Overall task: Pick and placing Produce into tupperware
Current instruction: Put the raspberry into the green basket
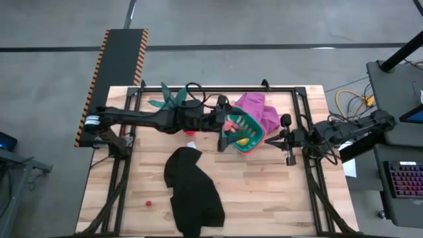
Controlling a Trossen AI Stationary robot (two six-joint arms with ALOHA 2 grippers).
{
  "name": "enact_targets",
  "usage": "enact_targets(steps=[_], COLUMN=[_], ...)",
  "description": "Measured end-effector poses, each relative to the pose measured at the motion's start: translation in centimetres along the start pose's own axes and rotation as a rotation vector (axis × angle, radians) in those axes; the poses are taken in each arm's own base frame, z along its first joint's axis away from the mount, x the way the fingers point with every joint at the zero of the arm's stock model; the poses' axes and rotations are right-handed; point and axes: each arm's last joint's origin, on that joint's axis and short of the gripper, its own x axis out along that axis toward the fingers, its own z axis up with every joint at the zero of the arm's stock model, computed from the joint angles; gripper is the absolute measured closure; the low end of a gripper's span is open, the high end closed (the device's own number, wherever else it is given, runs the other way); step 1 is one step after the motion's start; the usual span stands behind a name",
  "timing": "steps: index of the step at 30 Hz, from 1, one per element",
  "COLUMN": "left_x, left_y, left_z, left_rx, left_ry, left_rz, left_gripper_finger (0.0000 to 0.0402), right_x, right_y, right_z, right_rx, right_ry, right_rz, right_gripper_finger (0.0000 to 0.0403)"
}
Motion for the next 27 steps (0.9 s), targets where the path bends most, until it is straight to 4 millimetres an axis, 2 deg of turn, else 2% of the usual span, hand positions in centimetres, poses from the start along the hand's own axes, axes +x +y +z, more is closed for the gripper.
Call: enact_targets(steps=[3, 7, 13, 16, 22, 27], left_x=[-2.0, -5.6, -11.3, -13.3, -16.3, -18.7], left_y=[-1.2, -3.5, -8.2, -10.3, -13.5, -16.1], left_z=[1.3, 2.3, 2.7, 2.6, 1.8, -0.7], left_rx=[-0.001, 0.000, 0.171, 0.206, -0.098, -0.330], left_ry=[0.076, 0.241, 0.475, 0.523, 0.605, 0.859], left_rz=[-0.044, -0.076, 0.112, 0.167, 0.167, 0.249], left_gripper_finger=[0.0025, 0.0025, 0.0024, 0.0024, 0.0024, 0.0024], right_x=[0.0, 0.0, 0.0, 0.0, 0.1, 0.1], right_y=[0.0, 0.0, 0.0, 0.0, 0.0, 0.0], right_z=[0.2, 0.2, 0.2, 0.2, 0.1, 0.1], right_rx=[0.002, 0.001, -0.002, -0.015, -0.015, -0.015], right_ry=[-0.006, -0.005, -0.004, -0.003, 0.000, 0.000], right_rz=[-0.001, -0.001, -0.001, -0.001, -0.001, -0.001], right_gripper_finger=[0.0392, 0.0392, 0.0392, 0.0392, 0.0392, 0.0392])
